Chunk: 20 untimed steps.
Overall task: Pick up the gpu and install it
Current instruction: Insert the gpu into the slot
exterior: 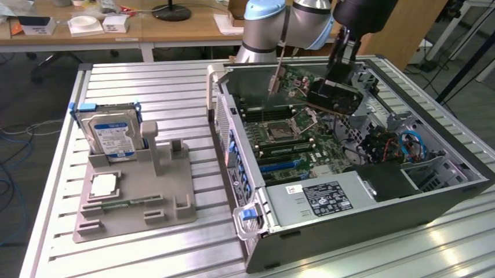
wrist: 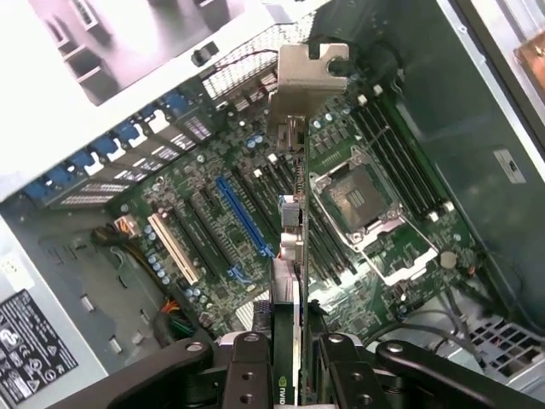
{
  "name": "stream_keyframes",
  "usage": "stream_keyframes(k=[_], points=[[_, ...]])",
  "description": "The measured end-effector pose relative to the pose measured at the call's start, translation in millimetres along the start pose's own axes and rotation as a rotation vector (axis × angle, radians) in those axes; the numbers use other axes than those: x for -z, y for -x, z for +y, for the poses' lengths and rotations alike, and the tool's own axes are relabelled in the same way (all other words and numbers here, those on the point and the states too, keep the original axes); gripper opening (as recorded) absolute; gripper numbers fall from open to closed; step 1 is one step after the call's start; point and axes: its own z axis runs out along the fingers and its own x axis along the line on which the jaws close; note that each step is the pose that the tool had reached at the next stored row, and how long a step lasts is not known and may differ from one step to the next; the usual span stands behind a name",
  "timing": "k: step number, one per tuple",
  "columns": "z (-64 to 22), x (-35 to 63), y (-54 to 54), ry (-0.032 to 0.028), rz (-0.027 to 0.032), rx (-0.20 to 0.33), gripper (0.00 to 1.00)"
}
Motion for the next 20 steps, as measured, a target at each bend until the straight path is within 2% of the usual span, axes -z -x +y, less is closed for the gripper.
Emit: stream_keyframes(k=[20], points=[[-0.2, -0.4, 0.1, 0.0033, 0.0097, 0.272, 0.26]])
